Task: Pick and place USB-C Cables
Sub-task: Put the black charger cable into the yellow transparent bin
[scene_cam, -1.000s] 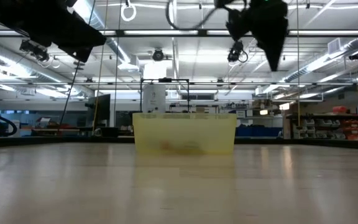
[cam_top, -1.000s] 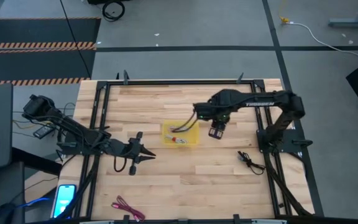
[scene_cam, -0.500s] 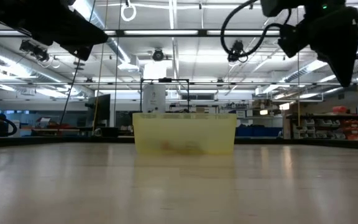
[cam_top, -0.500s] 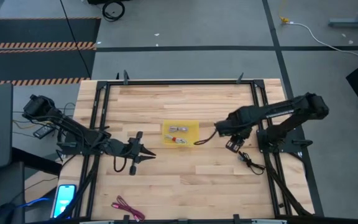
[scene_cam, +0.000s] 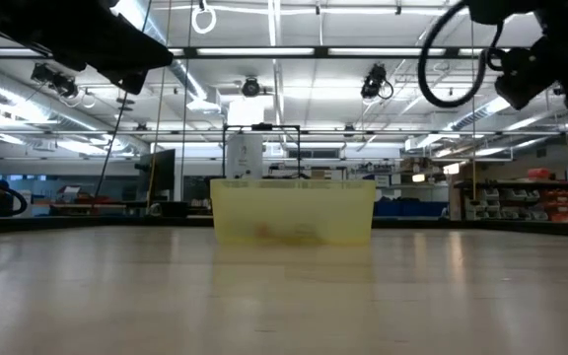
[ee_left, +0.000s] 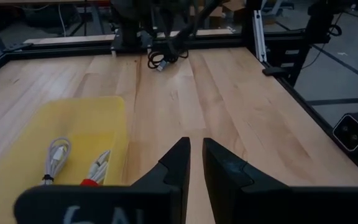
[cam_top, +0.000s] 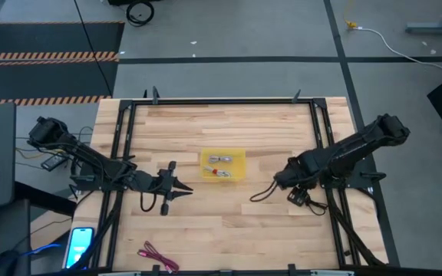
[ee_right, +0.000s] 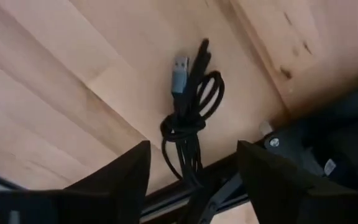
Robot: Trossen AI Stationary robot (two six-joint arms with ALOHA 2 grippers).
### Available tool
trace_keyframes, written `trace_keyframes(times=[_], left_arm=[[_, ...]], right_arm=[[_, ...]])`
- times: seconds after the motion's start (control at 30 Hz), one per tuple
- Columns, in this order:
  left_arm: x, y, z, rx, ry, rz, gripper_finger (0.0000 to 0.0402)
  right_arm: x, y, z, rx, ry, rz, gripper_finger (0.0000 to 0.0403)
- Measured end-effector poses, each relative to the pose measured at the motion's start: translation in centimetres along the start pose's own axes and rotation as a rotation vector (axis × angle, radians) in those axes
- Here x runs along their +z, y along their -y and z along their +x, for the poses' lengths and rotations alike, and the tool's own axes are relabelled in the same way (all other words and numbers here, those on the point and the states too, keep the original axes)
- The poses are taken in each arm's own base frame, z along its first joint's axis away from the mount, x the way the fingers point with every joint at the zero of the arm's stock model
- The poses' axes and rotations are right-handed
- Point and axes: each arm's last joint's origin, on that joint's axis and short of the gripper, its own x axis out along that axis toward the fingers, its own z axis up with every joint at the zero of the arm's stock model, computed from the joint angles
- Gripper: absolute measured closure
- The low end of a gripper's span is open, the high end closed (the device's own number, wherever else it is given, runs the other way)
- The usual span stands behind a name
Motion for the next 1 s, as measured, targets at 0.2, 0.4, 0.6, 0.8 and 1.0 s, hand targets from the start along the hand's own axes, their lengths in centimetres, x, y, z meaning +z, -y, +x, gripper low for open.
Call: trace_keyframes(times=[0.2,0.4,0.6,0.8,1.0], left_arm=[[0.2,0.0,0.0,0.006,0.017,-0.003,0.0351],[0.3,0.1,0.0,-0.002,0.026,-0.003,0.0351],[0.2,0.8,-0.3,-0.044,0.025,0.003,0.0351],[0.3,1.2,-0.4,-0.051,0.043,0.013,0.0351],[0.4,1.2,-0.4,-0.050,0.053,0.010,0.0351]], right_arm=[[-0.8,-1.3,1.4,0.053,0.033,-0.004,0.0135],[-1.7,-1.4,2.7,0.018,0.018,0.016,0.0136],[-2.5,-1.6,4.1,0.027,0.022,0.014,0.0137],[-2.7,-1.3,6.3,0.028,0.076,0.028,0.0137],[-3.1,0.3,8.3,-0.060,0.063,0.049,0.0137]])
